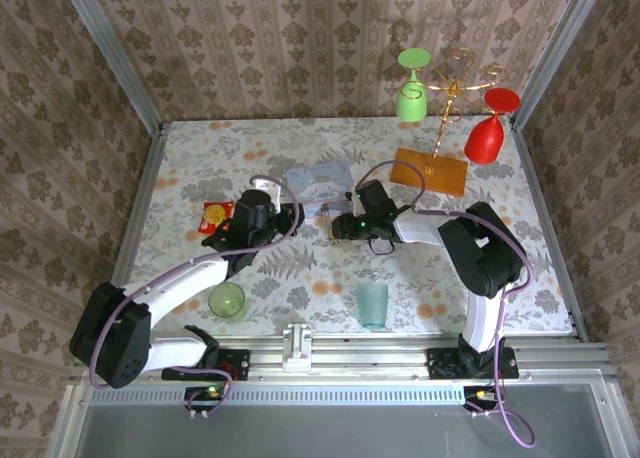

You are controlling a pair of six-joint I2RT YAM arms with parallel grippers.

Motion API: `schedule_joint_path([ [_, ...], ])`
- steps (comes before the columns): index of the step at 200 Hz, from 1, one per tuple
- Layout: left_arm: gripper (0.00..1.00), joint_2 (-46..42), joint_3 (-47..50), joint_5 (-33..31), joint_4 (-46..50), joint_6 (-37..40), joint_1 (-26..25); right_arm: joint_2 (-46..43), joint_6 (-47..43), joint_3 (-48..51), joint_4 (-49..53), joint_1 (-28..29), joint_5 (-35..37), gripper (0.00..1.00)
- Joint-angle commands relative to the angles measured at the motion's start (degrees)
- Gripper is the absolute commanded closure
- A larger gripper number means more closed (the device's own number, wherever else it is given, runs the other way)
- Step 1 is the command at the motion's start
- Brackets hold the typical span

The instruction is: Unlock a padlock with a key

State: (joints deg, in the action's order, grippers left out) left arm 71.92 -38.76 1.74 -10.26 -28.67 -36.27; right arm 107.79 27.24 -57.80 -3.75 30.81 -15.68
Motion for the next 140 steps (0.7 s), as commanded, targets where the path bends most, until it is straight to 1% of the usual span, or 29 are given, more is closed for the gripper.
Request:
schedule_joint_path([
  [1, 0.74, -0.8, 1.3, 1.0, 1.5, 0.5, 0.5, 0.1, -1.0, -1.9, 2.8, 2.0, 3.7, 0.53],
  [33, 0.74, 0.2, 1.6, 2.3, 0.5, -0.1, 1.6, 1.5, -1.1, -3.5, 4.5, 2.5, 6.6, 0.53],
  [61, 0.73, 0.5, 1.7, 3.1, 0.4, -0.2, 2.2, 2.9, -0.2, -4.0, 2.7, 2.6, 4.9, 0.54],
  [100, 0.72, 0.8, 2.9, 3.8, -0.7, -0.8, 2.9, 5.1, -0.6, -4.6, 2.4, 2.6, 5.5, 0.56],
  [114, 0.72, 0.8, 3.2, 4.1, -1.3, -1.0, 3.1, 5.5, -1.0, -4.5, 1.9, 2.4, 5.7, 0.58],
  [140, 0.72, 1.4, 3.5, 4.7, -2.0, -1.3, 3.7, 6.4, -0.6, -4.5, -0.9, 2.2, 2.2, 0.63],
])
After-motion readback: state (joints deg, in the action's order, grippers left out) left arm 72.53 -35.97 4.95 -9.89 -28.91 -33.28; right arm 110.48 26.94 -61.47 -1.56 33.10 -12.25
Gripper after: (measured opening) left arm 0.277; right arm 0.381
